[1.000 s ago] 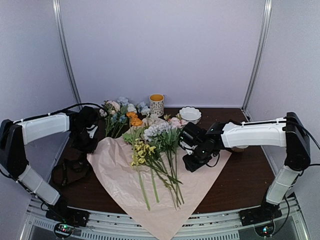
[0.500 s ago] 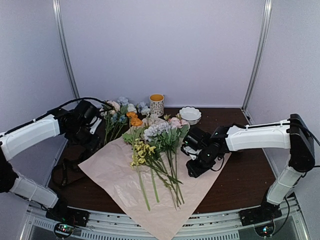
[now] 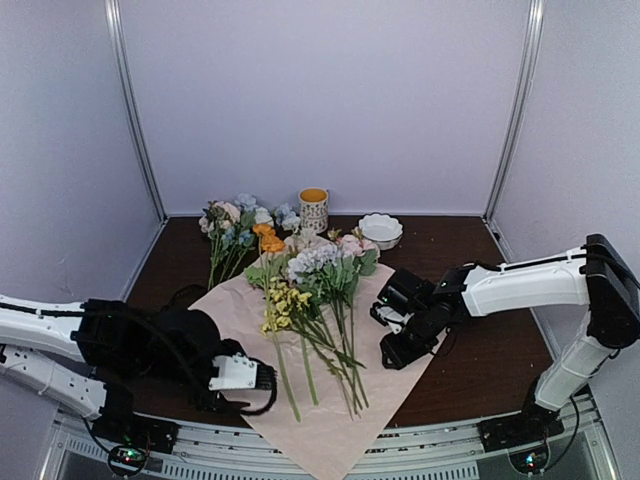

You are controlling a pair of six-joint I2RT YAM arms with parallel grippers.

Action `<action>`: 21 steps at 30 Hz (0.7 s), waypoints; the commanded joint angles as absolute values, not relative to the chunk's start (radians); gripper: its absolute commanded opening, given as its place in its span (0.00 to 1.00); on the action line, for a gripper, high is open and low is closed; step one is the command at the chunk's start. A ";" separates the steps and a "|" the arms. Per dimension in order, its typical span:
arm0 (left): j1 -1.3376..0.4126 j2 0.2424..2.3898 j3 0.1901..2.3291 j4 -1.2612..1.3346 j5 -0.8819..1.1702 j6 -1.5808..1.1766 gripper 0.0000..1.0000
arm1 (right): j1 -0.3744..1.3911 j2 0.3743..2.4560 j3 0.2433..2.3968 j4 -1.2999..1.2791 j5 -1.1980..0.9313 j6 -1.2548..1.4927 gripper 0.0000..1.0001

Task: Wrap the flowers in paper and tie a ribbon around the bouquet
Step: Pick up the bottom corner of the flattened wrapping paper from the center of the board.

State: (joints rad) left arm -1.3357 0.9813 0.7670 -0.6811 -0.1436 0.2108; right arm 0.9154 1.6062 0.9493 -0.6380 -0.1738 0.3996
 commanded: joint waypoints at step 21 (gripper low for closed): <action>-1.635 1.723 1.133 -0.663 -0.026 0.869 0.82 | 0.983 1.599 0.925 -0.560 -0.094 0.356 0.44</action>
State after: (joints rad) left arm -1.6291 1.6718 1.0843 -0.5976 -0.1108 0.7662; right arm 0.9768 1.5951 0.9356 -0.5667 -0.1471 0.3767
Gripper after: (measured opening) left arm 0.815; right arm 0.436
